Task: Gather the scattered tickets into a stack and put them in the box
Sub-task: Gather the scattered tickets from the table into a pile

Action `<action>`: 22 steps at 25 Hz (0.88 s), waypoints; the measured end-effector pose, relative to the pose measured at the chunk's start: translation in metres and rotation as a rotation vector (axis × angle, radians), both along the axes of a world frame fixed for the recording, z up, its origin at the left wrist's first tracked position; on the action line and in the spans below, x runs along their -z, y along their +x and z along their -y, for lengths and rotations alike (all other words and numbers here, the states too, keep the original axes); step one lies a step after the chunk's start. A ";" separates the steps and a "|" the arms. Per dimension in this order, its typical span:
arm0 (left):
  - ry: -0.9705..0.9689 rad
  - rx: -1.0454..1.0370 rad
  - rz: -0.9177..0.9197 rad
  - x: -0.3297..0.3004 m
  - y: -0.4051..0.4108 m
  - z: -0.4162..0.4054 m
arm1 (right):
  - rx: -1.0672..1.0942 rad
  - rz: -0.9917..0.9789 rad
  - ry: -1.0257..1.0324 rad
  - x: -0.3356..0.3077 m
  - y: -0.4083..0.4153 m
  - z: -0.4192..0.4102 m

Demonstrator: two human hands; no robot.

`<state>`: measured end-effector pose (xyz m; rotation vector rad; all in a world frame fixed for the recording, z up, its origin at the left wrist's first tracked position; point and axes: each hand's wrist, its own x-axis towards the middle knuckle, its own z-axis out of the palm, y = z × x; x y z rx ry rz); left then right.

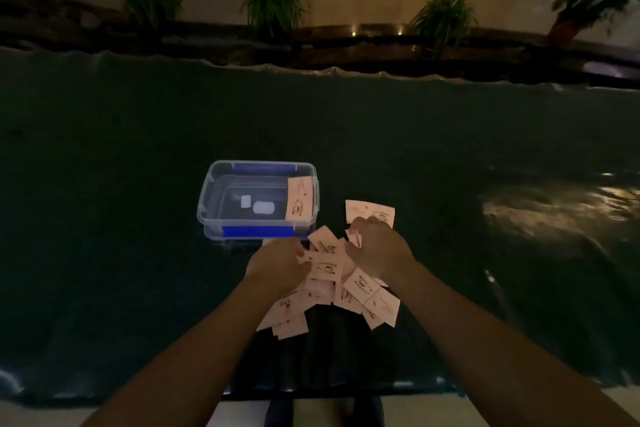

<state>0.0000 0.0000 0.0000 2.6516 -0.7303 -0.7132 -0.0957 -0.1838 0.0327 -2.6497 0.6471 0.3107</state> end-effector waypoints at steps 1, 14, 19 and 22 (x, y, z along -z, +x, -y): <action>0.033 -0.002 -0.041 0.005 -0.008 0.000 | 0.014 -0.025 0.048 0.008 0.000 0.001; -0.114 -0.501 -0.150 0.048 -0.033 0.000 | 0.106 -0.160 0.220 0.071 0.027 -0.017; -0.180 -0.469 -0.216 0.046 -0.034 0.018 | 0.125 -0.153 0.268 0.073 0.028 -0.019; -0.189 -0.449 -0.240 0.046 -0.038 0.029 | 0.128 -0.122 0.313 0.076 0.026 -0.023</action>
